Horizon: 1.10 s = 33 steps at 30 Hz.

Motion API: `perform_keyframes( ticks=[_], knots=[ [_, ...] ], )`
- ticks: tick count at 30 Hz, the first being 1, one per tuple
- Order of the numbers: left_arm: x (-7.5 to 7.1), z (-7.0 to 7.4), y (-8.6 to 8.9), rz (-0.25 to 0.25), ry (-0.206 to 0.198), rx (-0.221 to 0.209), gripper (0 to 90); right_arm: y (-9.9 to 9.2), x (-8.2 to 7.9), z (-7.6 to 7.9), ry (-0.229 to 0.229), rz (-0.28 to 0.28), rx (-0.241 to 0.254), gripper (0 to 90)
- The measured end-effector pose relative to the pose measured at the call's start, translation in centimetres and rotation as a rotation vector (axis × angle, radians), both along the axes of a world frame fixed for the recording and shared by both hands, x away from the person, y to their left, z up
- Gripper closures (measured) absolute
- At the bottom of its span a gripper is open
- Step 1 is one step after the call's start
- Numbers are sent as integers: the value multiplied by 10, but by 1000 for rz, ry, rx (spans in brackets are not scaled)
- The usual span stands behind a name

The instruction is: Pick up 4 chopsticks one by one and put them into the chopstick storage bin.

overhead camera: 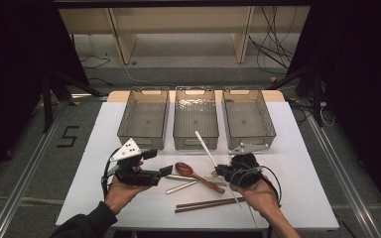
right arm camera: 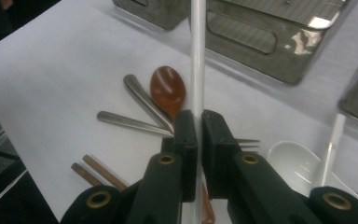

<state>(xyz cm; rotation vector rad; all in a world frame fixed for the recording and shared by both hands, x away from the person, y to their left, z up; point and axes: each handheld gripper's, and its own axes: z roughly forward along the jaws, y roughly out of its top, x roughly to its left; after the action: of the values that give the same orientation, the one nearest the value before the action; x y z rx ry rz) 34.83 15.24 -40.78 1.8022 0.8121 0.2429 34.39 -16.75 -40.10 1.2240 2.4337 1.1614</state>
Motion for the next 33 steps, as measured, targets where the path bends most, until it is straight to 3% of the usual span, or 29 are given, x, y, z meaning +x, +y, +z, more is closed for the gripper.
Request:
perform_keyframes(
  ticks=[5, 12, 21, 33],
  knots=[
    [8, -3, -6, -14, 55, -32, 159, 10, -3, 1, -16, 27, 4, 860],
    [14, -6, -19, -36, 85, -44, 167, 20, -4, 1, -31, 44, 11, 860],
    [20, -8, -26, -59, 172, -120, 201, 31, -10, 0, -51, 84, 14, 860],
    [16, -3, -31, -94, 178, -165, 232, 43, -15, 0, -77, 128, 32, 860]
  ],
)
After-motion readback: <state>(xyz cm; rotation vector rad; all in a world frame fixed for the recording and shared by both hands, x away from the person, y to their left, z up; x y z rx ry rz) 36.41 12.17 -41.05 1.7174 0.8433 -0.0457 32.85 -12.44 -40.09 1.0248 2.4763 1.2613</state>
